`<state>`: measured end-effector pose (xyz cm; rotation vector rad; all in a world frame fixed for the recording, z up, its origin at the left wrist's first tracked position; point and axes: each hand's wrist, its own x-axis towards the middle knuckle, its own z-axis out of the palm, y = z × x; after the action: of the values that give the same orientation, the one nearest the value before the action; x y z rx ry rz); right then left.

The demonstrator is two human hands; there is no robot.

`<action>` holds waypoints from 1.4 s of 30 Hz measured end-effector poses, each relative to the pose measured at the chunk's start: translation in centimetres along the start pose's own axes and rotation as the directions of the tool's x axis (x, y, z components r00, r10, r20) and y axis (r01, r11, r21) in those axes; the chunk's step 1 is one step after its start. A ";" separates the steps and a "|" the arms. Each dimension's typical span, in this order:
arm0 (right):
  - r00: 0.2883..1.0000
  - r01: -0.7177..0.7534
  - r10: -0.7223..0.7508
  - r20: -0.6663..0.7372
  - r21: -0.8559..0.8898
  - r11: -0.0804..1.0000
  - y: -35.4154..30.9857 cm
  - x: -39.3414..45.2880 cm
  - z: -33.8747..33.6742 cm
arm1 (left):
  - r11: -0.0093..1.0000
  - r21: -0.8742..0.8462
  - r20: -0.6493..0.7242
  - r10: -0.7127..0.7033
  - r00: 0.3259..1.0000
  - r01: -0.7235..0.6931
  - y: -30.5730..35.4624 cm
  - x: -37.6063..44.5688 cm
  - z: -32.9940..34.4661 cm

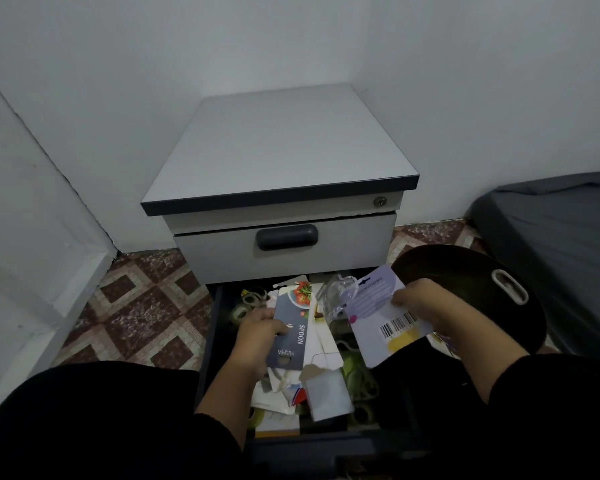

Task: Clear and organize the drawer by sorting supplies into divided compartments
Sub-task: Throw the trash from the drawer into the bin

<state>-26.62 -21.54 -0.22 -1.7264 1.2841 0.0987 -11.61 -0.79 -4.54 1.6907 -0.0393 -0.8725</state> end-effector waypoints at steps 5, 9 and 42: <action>0.994 -0.109 0.108 -0.030 -0.036 0.993 -0.1 -0.7 -4.8 | 0.999 -0.040 0.152 -0.006 0.988 0.013 0.3 -0.5 2.5; 0.972 -0.174 0.175 -0.157 0.022 0.985 1.6 -0.8 -9.7 | 1.000 0.029 0.251 -0.003 0.968 -0.004 1.4 -1.0 6.6; 0.989 0.069 -0.036 0.147 -0.228 0.971 0.1 0.2 5.8 | 0.843 0.528 0.029 0.101 0.995 -0.101 -1.0 0.4 -1.8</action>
<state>-24.07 -17.57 -3.54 -1.9137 1.1575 0.3472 -10.72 0.80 -5.54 2.1807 -0.4005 -0.8266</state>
